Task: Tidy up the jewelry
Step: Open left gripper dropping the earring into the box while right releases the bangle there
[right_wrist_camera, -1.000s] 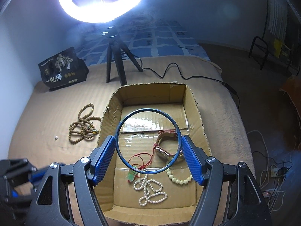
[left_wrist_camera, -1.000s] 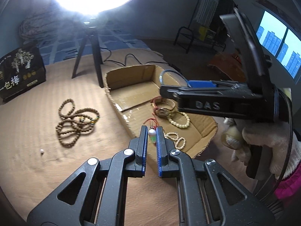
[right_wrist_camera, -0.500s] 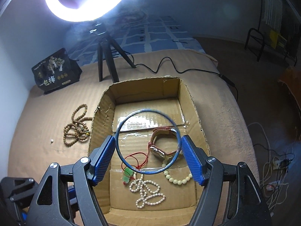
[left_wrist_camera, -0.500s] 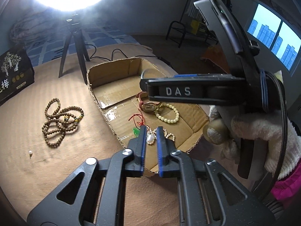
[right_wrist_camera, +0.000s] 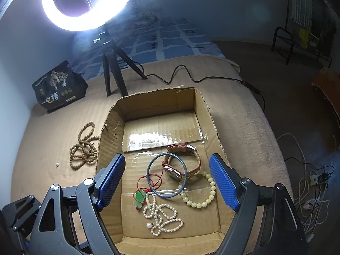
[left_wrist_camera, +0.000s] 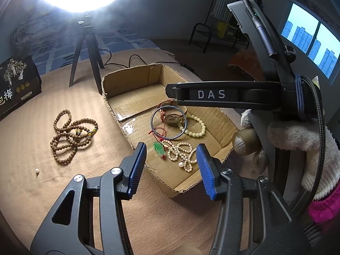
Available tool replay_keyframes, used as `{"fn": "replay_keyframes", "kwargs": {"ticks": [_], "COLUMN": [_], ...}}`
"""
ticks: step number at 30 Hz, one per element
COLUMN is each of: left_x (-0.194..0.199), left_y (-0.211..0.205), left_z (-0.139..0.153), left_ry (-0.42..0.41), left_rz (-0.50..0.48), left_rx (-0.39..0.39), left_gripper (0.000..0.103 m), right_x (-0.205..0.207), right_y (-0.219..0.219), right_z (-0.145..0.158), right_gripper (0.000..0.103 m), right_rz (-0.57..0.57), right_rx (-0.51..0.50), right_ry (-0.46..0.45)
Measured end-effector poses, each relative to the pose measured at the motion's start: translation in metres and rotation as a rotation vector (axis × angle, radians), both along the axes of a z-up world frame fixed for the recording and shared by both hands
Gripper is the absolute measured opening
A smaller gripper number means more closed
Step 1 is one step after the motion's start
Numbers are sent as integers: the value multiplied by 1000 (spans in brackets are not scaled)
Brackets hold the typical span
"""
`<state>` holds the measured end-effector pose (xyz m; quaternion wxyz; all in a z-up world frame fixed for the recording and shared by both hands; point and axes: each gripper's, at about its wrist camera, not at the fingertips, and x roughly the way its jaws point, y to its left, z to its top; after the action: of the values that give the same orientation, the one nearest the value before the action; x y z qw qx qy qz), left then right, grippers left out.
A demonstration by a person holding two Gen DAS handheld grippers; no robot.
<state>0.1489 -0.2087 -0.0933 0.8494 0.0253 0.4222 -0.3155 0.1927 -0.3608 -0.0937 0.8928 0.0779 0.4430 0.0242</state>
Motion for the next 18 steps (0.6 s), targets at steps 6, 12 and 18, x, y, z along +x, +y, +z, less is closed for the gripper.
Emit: {"fn": "replay_keyframes", "kwargs": {"ticks": [6, 12, 18], "left_x": [-2, 0, 7], "left_y": [7, 26, 63], "left_z": [2, 4, 3], "left_ry": [-7, -13, -19], "left_rz": [7, 36, 87], "left_rx": [9, 20, 46], "left_gripper": [50, 50, 50], "right_x": [-2, -3, 1], "right_y": [2, 9, 28], "right_z": [3, 11, 18], "right_gripper": [82, 81, 81], "right_rz": [-4, 0, 36], "right_rx": [1, 4, 8], "right_ry": [-11, -49, -64]}}
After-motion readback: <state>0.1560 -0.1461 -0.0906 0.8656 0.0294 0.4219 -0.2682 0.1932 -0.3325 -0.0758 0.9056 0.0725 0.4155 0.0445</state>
